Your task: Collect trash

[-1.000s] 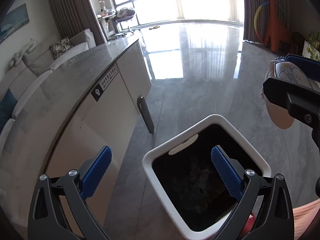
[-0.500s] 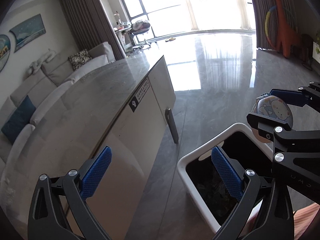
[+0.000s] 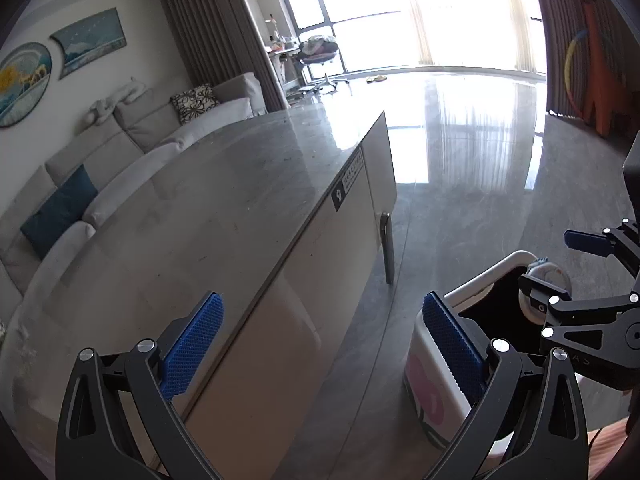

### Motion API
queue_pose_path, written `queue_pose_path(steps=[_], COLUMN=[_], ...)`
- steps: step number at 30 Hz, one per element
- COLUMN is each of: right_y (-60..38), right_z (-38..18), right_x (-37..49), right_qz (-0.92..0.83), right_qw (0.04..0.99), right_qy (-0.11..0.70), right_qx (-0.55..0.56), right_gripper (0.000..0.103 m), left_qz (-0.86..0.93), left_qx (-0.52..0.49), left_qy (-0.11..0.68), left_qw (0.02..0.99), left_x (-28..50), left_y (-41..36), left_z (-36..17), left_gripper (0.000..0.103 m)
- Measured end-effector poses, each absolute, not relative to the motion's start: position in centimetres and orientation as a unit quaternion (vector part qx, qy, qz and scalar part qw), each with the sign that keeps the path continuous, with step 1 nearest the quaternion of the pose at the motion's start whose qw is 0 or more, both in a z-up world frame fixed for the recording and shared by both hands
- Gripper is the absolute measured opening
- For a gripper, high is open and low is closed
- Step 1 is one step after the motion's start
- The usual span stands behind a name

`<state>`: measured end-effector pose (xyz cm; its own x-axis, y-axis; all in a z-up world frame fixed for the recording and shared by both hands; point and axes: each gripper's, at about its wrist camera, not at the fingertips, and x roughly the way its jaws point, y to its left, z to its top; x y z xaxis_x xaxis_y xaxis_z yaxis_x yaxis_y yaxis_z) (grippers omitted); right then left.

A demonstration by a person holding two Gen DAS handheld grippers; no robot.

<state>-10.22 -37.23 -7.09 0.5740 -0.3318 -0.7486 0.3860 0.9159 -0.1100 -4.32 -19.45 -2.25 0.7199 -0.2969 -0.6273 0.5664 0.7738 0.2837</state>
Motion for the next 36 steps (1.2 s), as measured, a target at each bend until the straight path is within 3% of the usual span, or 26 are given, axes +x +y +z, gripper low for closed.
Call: queue_pose_path(steps=[1,4,27,36], right_y=[-37.2,-37.0,-34.7,-31.2], right_z=[-7.5,-8.2,-3.7,0.7], right_x=[-10.1,-10.0,-10.5,-9.2], right_qz=[-0.203,-0.204,-0.206,-0.175], right_qw=[0.881,0.877,0.917,0.942], right_qy=[0.426,0.435,0.342,0.286], right_qx=[0.032,0.024,0.008,-0.001], right_gripper=[0.095,0.098,0.098,0.098], left_qz=[-0.241,-0.244,-0.238,-0.2], left_qx=[0.235,0.235,0.204,0.152], left_qy=[0.287,0.287,0.282,0.277], left_qw=[0.897,0.896,0.907,0.927], left_x=[-4.3,-4.4,-4.0,-2.4], left_y=[-19.4,-19.2,-17.0,-13.7], left_z=[-2.2,-2.3,-0.8,1.5], left_gripper=[0.099,0.099,0.099,0.099])
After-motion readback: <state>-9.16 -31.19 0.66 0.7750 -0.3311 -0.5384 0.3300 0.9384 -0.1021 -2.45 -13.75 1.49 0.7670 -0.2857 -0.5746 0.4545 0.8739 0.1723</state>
